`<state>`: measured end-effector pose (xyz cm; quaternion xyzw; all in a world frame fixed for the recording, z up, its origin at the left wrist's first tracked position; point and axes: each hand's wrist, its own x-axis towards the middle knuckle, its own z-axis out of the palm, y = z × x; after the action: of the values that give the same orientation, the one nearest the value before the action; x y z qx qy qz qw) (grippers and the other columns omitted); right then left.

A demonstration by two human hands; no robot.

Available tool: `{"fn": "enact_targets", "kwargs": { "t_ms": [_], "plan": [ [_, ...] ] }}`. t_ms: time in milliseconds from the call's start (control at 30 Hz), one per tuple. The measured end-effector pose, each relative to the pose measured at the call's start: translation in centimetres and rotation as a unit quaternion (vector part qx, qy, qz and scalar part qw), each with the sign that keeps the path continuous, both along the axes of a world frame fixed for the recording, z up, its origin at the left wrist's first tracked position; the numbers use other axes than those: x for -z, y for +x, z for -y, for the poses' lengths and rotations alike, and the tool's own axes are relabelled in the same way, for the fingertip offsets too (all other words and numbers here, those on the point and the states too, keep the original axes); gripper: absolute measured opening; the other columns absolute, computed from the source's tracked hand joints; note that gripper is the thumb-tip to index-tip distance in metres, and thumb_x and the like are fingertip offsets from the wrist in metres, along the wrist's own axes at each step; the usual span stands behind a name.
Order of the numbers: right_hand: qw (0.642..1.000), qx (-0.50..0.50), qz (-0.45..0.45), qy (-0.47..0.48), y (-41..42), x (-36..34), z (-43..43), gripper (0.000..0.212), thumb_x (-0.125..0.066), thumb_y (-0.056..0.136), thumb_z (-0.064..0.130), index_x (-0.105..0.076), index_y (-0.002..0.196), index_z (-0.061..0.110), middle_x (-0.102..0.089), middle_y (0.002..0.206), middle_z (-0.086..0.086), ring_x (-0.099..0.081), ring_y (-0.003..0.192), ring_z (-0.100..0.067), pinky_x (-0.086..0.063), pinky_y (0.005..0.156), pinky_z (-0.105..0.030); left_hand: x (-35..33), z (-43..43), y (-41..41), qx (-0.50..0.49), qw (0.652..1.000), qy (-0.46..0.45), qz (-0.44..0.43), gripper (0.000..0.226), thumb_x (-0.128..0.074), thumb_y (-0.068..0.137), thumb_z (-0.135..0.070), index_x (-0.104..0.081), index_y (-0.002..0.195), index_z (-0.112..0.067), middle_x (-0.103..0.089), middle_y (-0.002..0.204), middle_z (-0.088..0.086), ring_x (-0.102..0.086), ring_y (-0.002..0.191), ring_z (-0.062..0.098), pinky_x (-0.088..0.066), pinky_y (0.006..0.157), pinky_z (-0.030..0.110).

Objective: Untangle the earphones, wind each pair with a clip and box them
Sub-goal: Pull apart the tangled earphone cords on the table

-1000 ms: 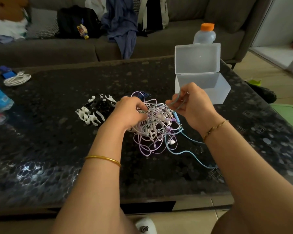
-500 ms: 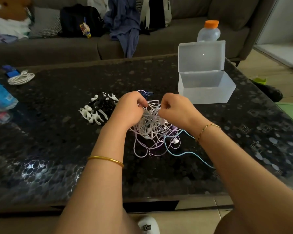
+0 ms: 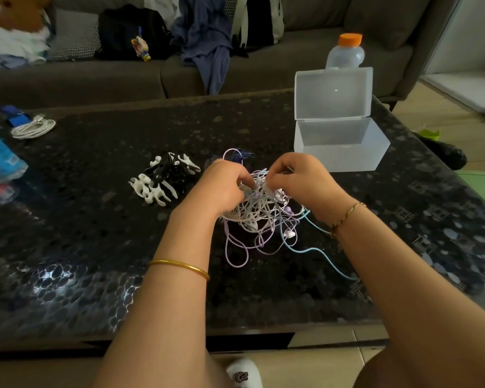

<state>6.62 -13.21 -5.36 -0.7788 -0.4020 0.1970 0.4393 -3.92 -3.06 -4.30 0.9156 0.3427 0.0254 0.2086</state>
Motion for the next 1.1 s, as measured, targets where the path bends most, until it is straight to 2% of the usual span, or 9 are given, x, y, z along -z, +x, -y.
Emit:
{"fn": "enact_targets", "kwargs": {
  "t_ms": [167,433,567,667,767,833,933,1033,1100],
  "plan": [
    [0.999,-0.001,-0.029,0.013,0.0,0.4,-0.2,0.011,-0.057,0.085,0.001,-0.064,0.083,0.01,-0.059,0.08,0.002,-0.053,0.072,-0.01,-0.045,0.062,-0.021,0.3,0.1,-0.1,-0.007,0.999,-0.017,-0.029,0.03,-0.06,0.092,-0.02,-0.065,0.122,-0.022,-0.061,0.122,0.007,-0.057,0.109,0.026,-0.05,0.094,0.041],
    [0.992,-0.038,0.104,-0.061,0.3,0.5,0.1,0.005,-0.063,0.087,0.019,-0.066,0.083,0.021,-0.061,0.077,0.002,-0.057,0.062,-0.017,-0.045,0.047,-0.017,0.2,-0.1,-0.7,-0.018,0.998,-0.018,0.059,0.007,-0.062,0.092,-0.019,-0.069,0.094,-0.019,-0.065,0.091,0.002,-0.06,0.081,0.019,-0.05,0.073,0.035],
    [0.999,-0.011,-0.047,0.01,0.1,0.2,0.4,0.011,-0.064,0.086,0.01,-0.065,0.078,0.018,-0.063,0.076,-0.002,-0.055,0.065,-0.01,-0.047,0.054,-0.019,0.4,-0.6,-0.7,-0.055,0.992,-0.014,0.116,0.015,-0.057,0.094,-0.013,-0.069,0.101,-0.019,-0.062,0.093,-0.002,-0.057,0.081,0.014,-0.045,0.072,0.028],
    [0.983,-0.013,-0.171,0.059,0.3,-0.1,0.6,0.012,-0.059,0.088,0.006,-0.063,0.08,0.014,-0.057,0.065,0.006,-0.047,0.054,0.0,-0.041,0.053,-0.014,1.0,-1.1,-0.8,-0.083,0.983,-0.03,0.158,0.012,-0.054,0.094,-0.009,-0.056,0.091,-0.02,-0.047,0.077,-0.008,-0.045,0.066,0.007,-0.035,0.057,0.022],
    [0.968,-0.005,-0.236,0.089,0.5,0.0,0.6,0.015,-0.055,0.09,0.006,-0.061,0.079,0.016,-0.055,0.059,0.016,-0.044,0.049,0.001,-0.035,0.054,-0.017,1.2,-1.2,-0.8,-0.069,0.988,-0.033,0.135,0.019,-0.053,0.093,-0.005,-0.053,0.086,-0.022,-0.042,0.071,-0.008,-0.042,0.061,0.009,-0.032,0.052,0.025],
    [0.955,0.002,-0.277,0.103,0.4,0.1,0.5,0.016,-0.054,0.09,0.006,-0.06,0.079,0.015,-0.056,0.067,0.008,-0.041,0.046,-0.001,-0.033,0.052,-0.018,1.1,-1.1,-0.7,-0.067,0.991,-0.022,0.117,0.023,-0.053,0.092,-0.003,-0.054,0.084,-0.024,-0.04,0.071,-0.008,-0.04,0.061,0.01,-0.03,0.051,0.025],
    [0.954,0.012,-0.286,0.09,0.4,0.1,0.6,0.016,-0.052,0.092,0.009,-0.059,0.079,0.014,-0.061,0.077,-0.003,-0.042,0.039,-0.001,-0.033,0.051,-0.019,0.7,-0.8,-0.6,-0.068,0.992,-0.018,0.109,0.028,-0.055,0.09,-0.003,-0.055,0.081,-0.03,-0.049,0.084,-0.005,-0.049,0.072,0.012,-0.038,0.058,0.024],
    [0.963,0.009,-0.255,0.082,0.2,-0.2,0.5,0.016,-0.051,0.093,0.011,-0.06,0.08,0.013,-0.064,0.078,-0.005,-0.043,0.039,0.001,-0.034,0.052,-0.019,-0.1,-0.3,-0.4,-0.06,0.988,-0.046,0.132,0.025,-0.059,0.085,-0.01,-0.061,0.09,-0.034,-0.047,0.111,0.001,-0.05,0.104,0.021,-0.049,0.087,0.037],
    [0.969,0.005,-0.235,0.079,0.0,-0.4,0.5,0.015,-0.052,0.092,0.012,-0.061,0.08,0.014,-0.063,0.078,-0.004,-0.043,0.044,0.0,-0.036,0.055,-0.02,-0.5,0.1,-0.2,-0.027,0.987,-0.054,0.147,0.02,-0.065,0.083,-0.017,-0.063,0.092,-0.035,-0.047,0.11,-0.002,-0.049,0.107,0.021,-0.047,0.092,0.039]
  ]
}}
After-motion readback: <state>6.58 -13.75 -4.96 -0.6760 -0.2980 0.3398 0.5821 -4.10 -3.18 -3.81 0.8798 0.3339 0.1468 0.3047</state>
